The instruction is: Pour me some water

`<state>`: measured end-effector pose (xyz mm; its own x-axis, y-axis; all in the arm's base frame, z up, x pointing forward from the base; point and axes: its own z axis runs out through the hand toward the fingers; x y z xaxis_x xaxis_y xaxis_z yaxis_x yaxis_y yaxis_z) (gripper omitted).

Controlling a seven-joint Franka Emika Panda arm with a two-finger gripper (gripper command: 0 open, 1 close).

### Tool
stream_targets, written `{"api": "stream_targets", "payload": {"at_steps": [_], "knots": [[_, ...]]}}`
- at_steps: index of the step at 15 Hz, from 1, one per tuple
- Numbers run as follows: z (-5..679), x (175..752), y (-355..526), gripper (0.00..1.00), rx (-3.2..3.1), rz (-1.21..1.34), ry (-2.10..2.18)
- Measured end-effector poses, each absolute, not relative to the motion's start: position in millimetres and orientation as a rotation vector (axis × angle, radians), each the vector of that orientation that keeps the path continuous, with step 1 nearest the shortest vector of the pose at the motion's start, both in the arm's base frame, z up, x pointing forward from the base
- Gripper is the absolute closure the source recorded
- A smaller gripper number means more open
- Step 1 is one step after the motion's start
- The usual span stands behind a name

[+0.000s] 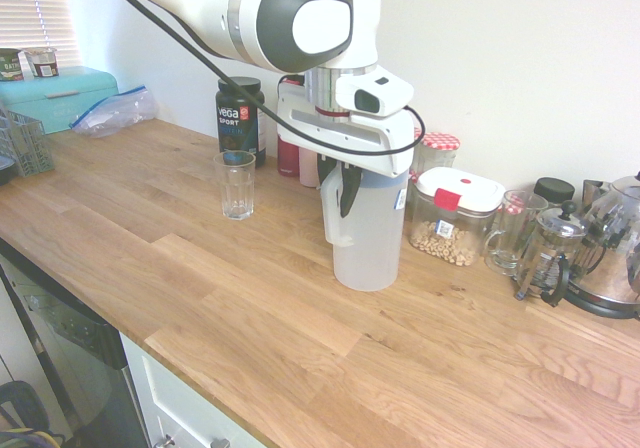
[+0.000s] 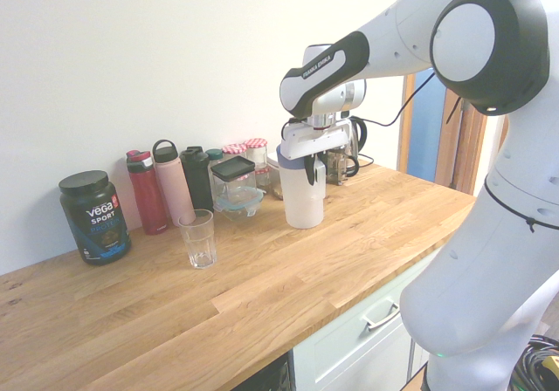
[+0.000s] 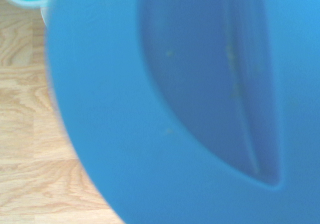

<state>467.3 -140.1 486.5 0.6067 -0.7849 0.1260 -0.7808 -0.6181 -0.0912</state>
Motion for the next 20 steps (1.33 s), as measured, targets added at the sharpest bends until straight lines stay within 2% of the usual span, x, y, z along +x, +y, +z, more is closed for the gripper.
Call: {"api": "stream_targets", "payload": {"at_steps": [11,20], "knots": [[504,456,-154,1.0,-2.798,-0.259,1.225],[551,451,-79,1.0,-3.055,-0.114,0.53]]}}
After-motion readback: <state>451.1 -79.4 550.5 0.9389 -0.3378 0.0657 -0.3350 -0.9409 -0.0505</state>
